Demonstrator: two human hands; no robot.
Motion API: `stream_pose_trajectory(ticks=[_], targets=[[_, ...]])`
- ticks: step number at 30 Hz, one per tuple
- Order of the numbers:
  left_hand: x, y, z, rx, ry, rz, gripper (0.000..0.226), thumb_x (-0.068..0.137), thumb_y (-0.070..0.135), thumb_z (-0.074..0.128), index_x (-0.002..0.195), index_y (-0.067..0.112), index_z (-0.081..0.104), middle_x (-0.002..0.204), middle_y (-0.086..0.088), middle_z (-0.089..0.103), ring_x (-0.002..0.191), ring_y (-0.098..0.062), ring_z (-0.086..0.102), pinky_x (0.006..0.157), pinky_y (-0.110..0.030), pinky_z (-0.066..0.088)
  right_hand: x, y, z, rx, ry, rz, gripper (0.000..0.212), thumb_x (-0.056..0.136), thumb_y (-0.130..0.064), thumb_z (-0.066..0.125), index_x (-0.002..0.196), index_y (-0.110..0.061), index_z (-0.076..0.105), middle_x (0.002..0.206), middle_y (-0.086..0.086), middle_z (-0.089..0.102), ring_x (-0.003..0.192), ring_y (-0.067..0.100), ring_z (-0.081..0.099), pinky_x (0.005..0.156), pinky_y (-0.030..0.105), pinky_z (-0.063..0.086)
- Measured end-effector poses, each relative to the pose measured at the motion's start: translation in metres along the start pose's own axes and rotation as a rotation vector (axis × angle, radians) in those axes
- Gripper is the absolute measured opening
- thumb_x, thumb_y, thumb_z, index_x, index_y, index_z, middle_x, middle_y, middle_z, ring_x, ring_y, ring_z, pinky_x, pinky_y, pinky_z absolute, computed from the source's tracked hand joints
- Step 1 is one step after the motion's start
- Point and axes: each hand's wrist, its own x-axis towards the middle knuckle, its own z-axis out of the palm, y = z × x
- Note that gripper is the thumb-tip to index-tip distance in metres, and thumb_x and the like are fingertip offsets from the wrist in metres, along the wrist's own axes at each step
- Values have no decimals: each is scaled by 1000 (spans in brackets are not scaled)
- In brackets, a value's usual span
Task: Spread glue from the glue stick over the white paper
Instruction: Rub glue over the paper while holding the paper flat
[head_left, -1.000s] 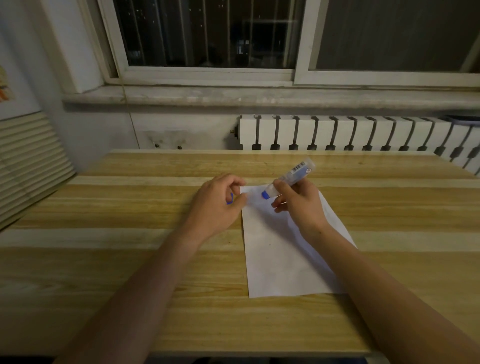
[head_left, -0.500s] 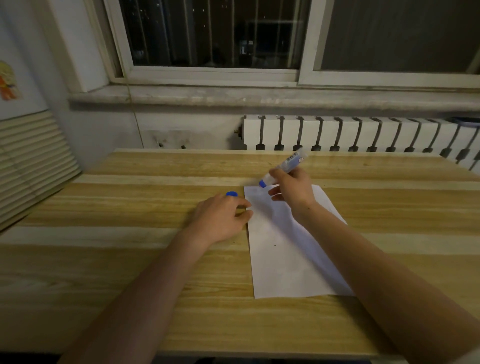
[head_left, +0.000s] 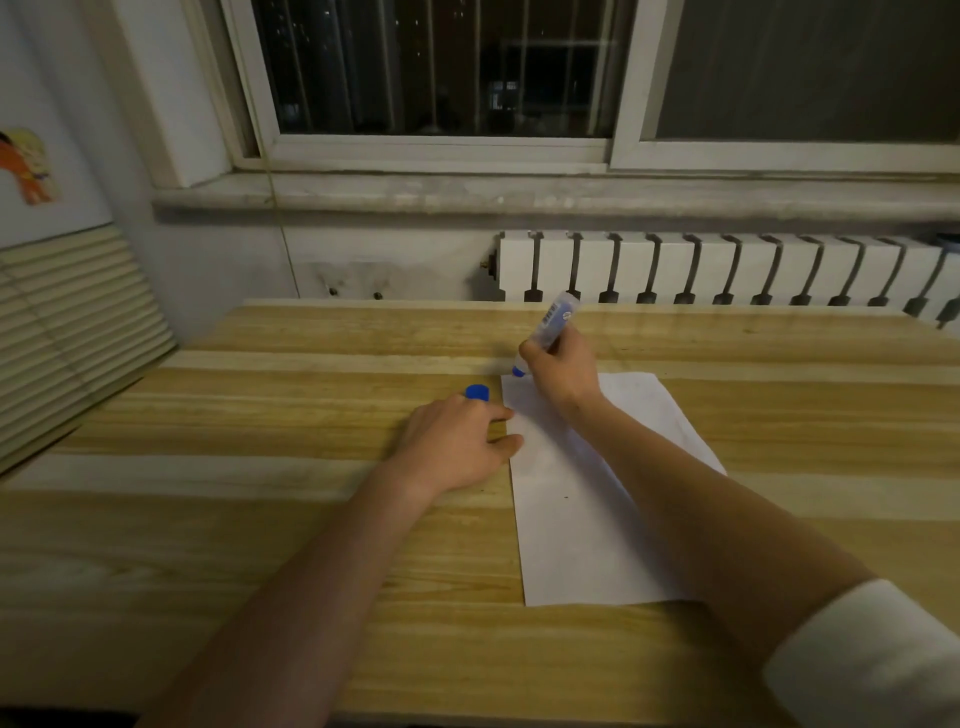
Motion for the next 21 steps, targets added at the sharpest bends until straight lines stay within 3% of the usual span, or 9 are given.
stream_pose_trajectory(ticks=[5, 10, 16, 21], targets=[[1, 0, 0, -2, -10, -5, 53, 85, 66, 48, 130, 41, 59, 113, 9, 68, 101, -17, 61, 70, -32, 44, -1, 14, 6, -53, -29, -44, 26, 89, -26, 64, 109, -11, 57, 96, 4, 66, 87, 20, 65, 77, 38, 58], [3, 0, 1, 10, -19, -12, 53, 84, 67, 48, 130, 42, 58, 115, 9, 68, 101, -17, 61, 72, -33, 44, 1, 20, 7, -78, -35, -99, 18, 87, -22, 66, 100, -17, 55, 88, -9, 61, 80, 8, 61, 66, 25, 51], [3, 0, 0, -6, -11, -20, 52, 83, 67, 50, 128, 43, 59, 109, 9, 69, 98, -17, 62, 67, -31, 39, 5, 23, 7, -88, -32, -110, 17, 84, -21, 66, 97, -17, 55, 83, -4, 62, 75, 10, 61, 62, 24, 49], [4, 1, -1, -10, -21, -31, 53, 83, 68, 50, 128, 43, 59, 110, 9, 68, 99, -17, 61, 68, -31, 40, 9, 26, -1, -94, -17, -102, 17, 85, -22, 66, 90, -27, 51, 82, -9, 61, 73, 8, 60, 60, 21, 48]])
